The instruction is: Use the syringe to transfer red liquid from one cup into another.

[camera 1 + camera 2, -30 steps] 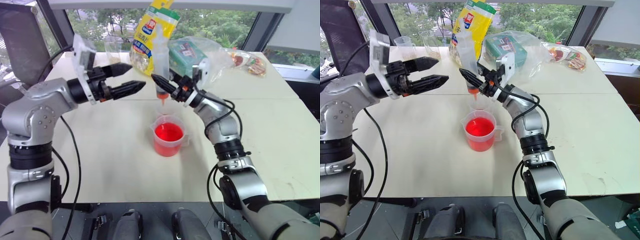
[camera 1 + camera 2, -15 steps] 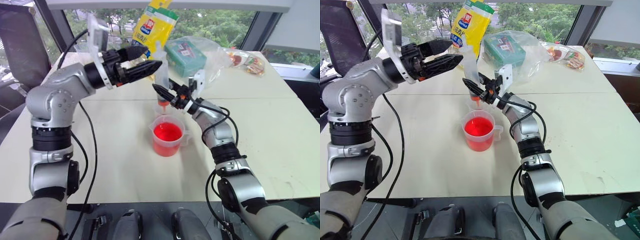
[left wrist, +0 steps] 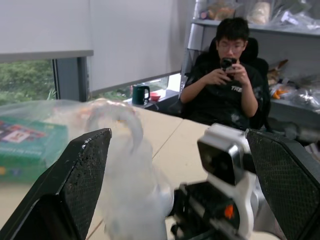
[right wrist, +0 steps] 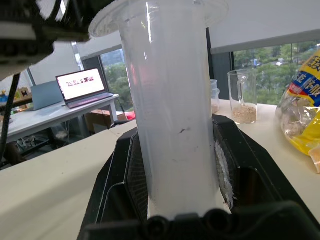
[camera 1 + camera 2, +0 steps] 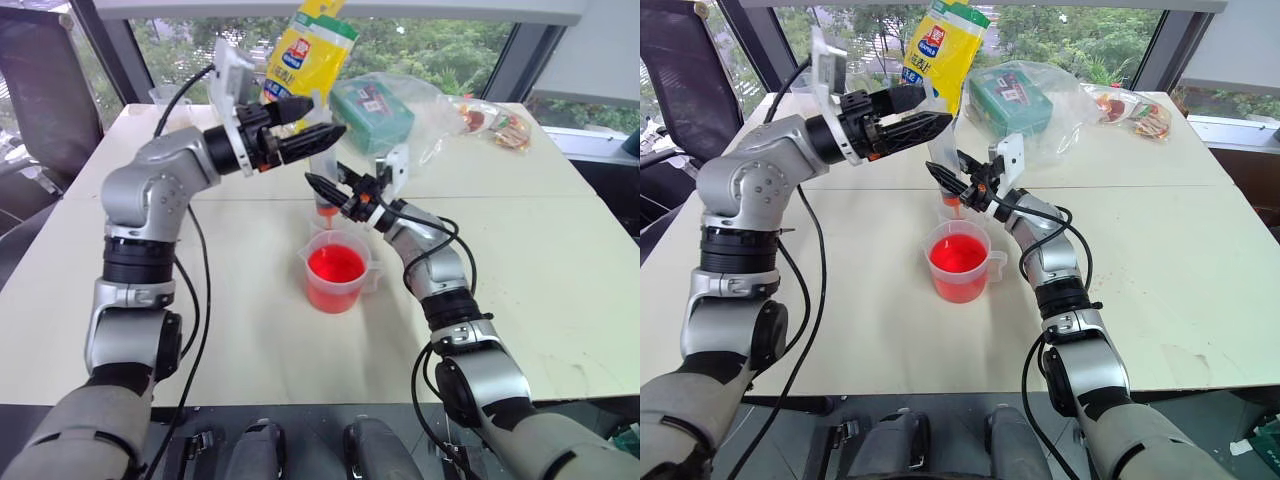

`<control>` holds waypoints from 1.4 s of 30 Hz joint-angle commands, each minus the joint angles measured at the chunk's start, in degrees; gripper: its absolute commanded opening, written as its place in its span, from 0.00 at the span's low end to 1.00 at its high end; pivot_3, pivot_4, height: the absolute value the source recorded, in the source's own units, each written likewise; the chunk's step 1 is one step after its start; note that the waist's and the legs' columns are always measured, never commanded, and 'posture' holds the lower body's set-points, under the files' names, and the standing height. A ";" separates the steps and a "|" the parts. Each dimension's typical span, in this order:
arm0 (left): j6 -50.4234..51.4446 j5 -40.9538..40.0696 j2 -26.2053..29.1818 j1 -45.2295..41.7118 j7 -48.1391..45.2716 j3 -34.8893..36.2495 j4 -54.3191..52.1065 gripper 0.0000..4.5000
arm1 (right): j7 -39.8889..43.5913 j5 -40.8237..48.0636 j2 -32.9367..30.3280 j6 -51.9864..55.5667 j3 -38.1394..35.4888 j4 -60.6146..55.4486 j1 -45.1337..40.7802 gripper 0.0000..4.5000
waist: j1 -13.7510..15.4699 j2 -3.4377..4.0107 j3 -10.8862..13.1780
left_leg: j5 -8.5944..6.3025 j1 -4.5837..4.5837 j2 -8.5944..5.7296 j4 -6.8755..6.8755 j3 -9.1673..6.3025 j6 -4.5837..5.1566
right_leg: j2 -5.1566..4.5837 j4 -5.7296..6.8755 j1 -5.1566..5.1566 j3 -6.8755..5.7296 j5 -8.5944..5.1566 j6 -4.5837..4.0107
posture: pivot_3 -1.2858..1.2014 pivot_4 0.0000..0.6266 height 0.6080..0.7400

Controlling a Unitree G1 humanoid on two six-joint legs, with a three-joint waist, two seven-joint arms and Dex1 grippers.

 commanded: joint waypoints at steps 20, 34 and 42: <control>-3.16 4.67 -2.52 -1.82 -3.44 -2.01 3.55 0.01 | 0.08 -0.62 -0.58 -1.10 -1.39 -1.81 -1.55 0.32 | -0.01 0.00 0.00 | 0.01 0.00 0.00 0.00 0.00 -0.01 | 0.00 0.01 -0.01 0.01 0.00 0.00 | 0.52 0.24 1.00; -3.02 6.51 -4.20 0.46 -3.37 -2.90 3.96 0.01 | 0.28 1.70 -2.37 3.57 -2.26 -9.16 -1.97 0.32 | 0.03 0.00 0.00 | -0.01 0.00 0.00 -0.01 0.00 0.01 | 0.00 0.00 -0.01 0.01 0.00 0.00 | 0.52 0.24 1.00; -2.67 6.91 -4.72 1.72 -3.37 -3.24 3.94 0.01 | -0.33 2.76 -2.68 7.89 -2.78 -13.71 -1.88 0.32 | 0.05 0.00 0.00 | -0.02 0.00 0.00 0.00 0.00 0.03 | 0.00 0.01 -0.01 0.01 0.00 0.00 | 0.52 0.24 1.00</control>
